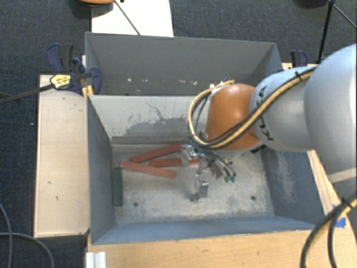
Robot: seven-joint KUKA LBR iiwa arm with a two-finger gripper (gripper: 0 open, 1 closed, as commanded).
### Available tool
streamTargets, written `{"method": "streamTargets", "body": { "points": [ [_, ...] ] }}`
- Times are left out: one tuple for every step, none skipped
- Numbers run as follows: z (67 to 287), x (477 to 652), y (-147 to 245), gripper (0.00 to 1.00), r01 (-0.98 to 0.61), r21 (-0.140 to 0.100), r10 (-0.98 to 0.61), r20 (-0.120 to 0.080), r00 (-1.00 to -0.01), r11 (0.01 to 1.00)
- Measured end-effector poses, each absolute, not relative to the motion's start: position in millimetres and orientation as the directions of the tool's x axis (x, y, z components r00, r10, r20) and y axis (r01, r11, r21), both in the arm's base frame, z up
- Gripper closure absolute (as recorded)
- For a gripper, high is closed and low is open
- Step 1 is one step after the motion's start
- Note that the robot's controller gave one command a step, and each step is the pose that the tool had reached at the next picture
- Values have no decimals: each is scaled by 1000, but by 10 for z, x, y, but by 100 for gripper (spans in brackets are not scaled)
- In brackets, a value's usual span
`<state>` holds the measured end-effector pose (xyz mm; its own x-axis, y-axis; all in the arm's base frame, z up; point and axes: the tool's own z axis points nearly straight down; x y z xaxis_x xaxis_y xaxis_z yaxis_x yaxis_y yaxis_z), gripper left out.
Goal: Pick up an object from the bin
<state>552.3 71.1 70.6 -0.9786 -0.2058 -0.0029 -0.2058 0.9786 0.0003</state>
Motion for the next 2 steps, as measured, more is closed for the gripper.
{"method": "streamTargets", "body": {
  "points": [
    [705, 5571, 871, 0, -130, -2, -130, -2, -991, 991],
    [710, 5756, 1288, 0, -76, 2, -76, -2, -997, 997]
  ]
}}
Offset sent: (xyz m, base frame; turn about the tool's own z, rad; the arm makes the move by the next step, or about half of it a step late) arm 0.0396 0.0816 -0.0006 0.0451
